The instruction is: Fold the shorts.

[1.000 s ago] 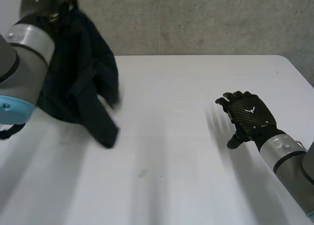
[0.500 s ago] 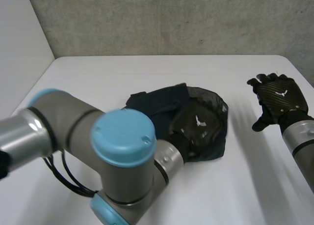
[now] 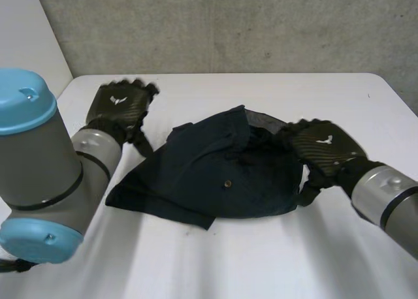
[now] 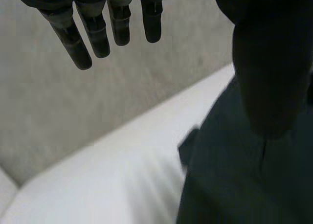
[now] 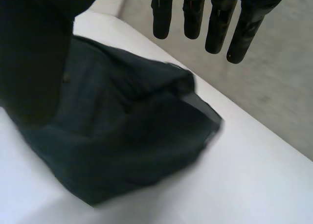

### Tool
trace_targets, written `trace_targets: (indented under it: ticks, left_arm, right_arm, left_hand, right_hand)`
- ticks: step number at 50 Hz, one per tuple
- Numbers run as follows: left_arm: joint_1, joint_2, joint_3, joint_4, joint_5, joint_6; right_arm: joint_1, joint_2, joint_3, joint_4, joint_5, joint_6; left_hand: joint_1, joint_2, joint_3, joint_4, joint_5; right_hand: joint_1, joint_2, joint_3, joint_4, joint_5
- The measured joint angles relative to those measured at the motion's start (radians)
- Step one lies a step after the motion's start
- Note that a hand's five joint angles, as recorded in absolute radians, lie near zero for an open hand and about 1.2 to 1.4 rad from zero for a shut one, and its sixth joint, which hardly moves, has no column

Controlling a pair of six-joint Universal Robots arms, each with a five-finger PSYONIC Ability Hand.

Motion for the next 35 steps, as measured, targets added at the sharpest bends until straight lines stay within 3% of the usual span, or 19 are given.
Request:
trace_targets:
  ticks: [9, 15, 21, 29, 35]
  left_arm:
    - [0.143, -0.149, -0.018, -0.038, 0.067, -0.029]
    - [0.179, -0.228, -0.016, -0.032, 0.089, -0.026]
    - [0.196, -0.293, 0.0, -0.021, 0.117, -0.024]
    - [0.214, -0.373, 0.035, -0.01, 0.201, -0.017]
    - [0.209, -0.392, 0.05, -0.01, 0.216, -0.015]
  right_arm:
    - [0.193, 0.14, -0.187, -0.008, 0.065, -0.118]
    - [0.273, 0.32, -0.384, 0.02, 0.16, -0.161]
    - [0.309, 0.487, -0.565, 0.055, 0.199, -0.13]
    - [0.322, 0.712, -0.798, 0.077, 0.199, 0.025]
    - [0.326, 0.814, -0.889, 0.088, 0.202, 0.048]
  left_hand:
    - [0.004, 0.005, 0.002, 0.002, 0.007]
    - [0.004, 0.005, 0.002, 0.002, 0.012]
    - [0.039, 0.055, 0.043, 0.051, 0.063]
    - [0.423, 0.411, 0.404, 0.411, 0.418]
    - [0.757, 0.817, 0.805, 0.806, 0.807]
  right_hand:
    - [0.0, 0.0, 0.0, 0.0, 0.0]
    - [0.0, 0.0, 0.0, 0.0, 0.0]
    - [0.0, 0.0, 0.0, 0.0, 0.0]
    - [0.027, 0.047, 0.064, 0.035, 0.04]
    - [0.34, 0.414, 0.422, 0.383, 0.352]
